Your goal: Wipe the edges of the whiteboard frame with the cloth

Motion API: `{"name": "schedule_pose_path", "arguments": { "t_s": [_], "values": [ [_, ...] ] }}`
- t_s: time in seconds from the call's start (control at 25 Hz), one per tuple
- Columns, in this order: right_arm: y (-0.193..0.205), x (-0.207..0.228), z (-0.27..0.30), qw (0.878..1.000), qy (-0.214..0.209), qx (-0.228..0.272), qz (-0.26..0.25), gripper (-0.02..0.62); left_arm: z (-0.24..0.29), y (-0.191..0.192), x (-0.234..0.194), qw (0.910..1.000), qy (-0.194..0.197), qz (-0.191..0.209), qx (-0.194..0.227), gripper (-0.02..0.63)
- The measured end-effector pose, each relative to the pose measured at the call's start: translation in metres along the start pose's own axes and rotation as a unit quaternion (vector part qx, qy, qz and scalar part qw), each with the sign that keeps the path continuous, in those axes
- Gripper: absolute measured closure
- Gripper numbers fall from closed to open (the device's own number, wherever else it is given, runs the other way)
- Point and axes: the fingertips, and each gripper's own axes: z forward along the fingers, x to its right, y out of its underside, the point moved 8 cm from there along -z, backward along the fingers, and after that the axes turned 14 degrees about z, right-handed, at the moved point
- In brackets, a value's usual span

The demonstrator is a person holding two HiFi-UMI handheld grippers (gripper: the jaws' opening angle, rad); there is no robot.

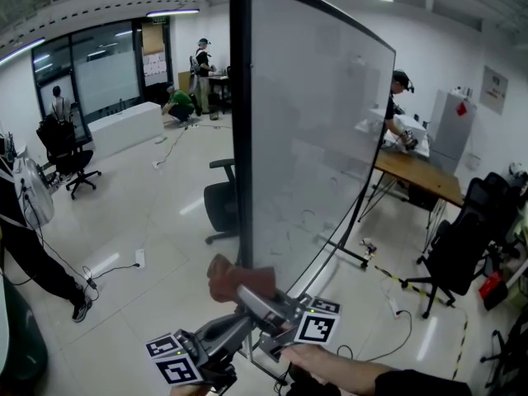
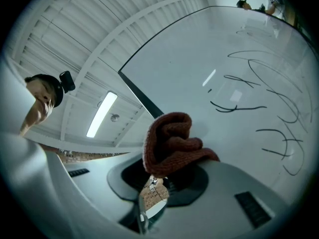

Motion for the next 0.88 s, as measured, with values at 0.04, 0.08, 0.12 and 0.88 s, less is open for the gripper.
{"name": "schedule_pose_path", "arguments": {
  "t_s": [0.04, 0.08, 0.12, 0.88],
  "values": [
    [-0.002, -0.002, 0.001, 1.000, -0.001, -0.001, 0.001, 0.516, 0.002, -0.006, 0.001, 1.0000, 0.000, 0.004, -0.001, 0.609],
    [-0.004, -0.004, 0.002, 1.000, -0.001, -0.003, 0.002, 0.515, 0.005, -0.011, 0.003, 1.0000, -0.001, 0.008, -0.002, 0.609],
    [-0.005, -0.005, 0.003, 1.000, 0.000, -0.005, 0.003, 0.515, 0.008, -0.016, 0.003, 0.9999, -0.002, 0.012, -0.003, 0.609],
    [-0.035, -0.050, 0.027, 0.999, 0.004, -0.037, -0.001, 0.515, 0.025, -0.068, 0.023, 0.9991, 0.033, 0.018, -0.019, 0.609]
  ]
}}
